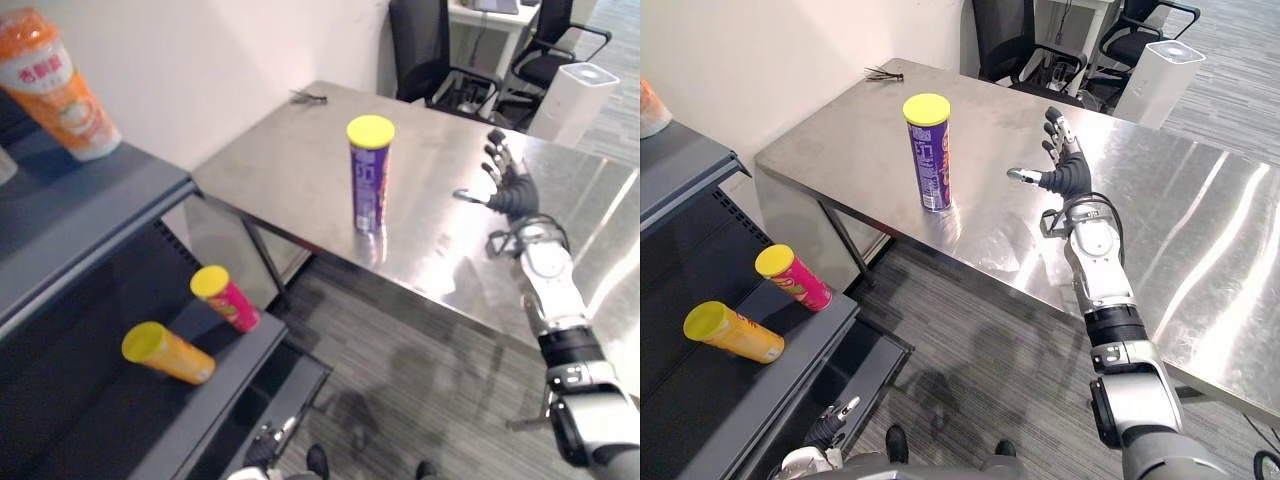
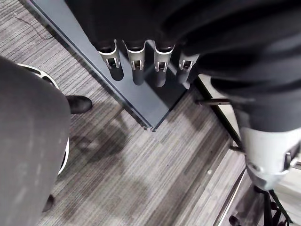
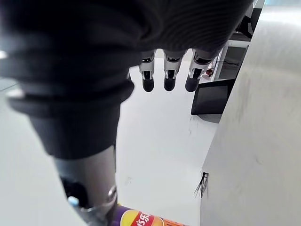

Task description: Put the gum and the chips on the shelf.

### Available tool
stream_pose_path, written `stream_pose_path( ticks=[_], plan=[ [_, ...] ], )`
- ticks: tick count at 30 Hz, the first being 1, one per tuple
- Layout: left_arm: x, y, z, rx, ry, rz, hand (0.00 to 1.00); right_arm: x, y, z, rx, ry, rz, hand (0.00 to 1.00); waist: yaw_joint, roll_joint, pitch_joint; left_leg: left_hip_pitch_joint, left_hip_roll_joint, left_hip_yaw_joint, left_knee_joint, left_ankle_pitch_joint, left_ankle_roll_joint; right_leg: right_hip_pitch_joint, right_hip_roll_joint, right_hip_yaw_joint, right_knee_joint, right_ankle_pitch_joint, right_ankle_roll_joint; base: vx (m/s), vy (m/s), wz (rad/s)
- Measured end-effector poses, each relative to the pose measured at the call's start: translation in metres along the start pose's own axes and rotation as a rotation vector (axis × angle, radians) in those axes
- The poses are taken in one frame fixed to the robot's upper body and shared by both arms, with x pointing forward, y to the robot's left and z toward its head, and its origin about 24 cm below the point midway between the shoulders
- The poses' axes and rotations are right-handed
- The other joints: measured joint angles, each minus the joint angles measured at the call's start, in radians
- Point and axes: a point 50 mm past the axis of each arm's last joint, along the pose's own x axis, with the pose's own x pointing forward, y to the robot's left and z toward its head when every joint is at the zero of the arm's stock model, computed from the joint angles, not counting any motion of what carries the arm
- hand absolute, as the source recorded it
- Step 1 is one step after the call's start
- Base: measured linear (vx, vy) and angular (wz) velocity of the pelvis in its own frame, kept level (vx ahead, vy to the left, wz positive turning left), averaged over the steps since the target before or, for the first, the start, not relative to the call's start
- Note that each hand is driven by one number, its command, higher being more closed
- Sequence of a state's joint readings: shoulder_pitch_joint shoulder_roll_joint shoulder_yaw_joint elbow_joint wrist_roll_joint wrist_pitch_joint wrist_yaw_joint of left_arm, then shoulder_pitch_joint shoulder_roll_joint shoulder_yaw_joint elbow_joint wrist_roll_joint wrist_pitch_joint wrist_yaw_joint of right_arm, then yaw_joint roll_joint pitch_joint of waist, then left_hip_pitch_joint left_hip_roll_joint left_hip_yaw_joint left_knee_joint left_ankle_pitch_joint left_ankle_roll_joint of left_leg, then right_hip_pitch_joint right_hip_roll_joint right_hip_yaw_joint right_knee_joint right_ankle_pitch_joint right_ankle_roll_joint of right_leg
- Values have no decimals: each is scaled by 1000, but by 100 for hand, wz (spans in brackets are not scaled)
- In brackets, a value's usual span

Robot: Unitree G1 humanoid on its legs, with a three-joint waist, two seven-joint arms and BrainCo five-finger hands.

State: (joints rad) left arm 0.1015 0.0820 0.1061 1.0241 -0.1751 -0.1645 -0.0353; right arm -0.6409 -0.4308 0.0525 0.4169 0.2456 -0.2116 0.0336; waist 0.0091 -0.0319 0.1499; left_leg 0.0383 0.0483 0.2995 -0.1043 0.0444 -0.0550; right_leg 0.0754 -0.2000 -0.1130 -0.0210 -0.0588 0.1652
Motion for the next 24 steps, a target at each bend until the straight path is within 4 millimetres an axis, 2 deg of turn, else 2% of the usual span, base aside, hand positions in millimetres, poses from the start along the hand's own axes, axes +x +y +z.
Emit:
stream_pose_path(
  ticks=[4,7,14,24],
  plan=[
    [0,-1,1,3,-4,-4,0,8,18,-1,17,18,65,0,3,4,5,0,7,3,0,0,-1,2,7,0,-4,13,-3,1,-4,-1],
    [1,-4,4,18,-13,-8,0,11,27,0,31,22,89,0,19,5,9,1,10,17,0,1,-1,-1,10,1,-14,29,-4,-26,-7,-13],
    [2,-4,6,17,-17,-5,0,22,52,7,84,10,146,0,22,7,19,1,8,15,0,4,-2,-1,8,-1,-14,29,-4,-52,-4,-1],
    [3,-5,10,9,-26,-3,0,28,61,8,71,19,181,0,30,7,37,-4,5,1,0,6,1,8,6,-20,-24,28,-4,-2,-6,4]
  ],
)
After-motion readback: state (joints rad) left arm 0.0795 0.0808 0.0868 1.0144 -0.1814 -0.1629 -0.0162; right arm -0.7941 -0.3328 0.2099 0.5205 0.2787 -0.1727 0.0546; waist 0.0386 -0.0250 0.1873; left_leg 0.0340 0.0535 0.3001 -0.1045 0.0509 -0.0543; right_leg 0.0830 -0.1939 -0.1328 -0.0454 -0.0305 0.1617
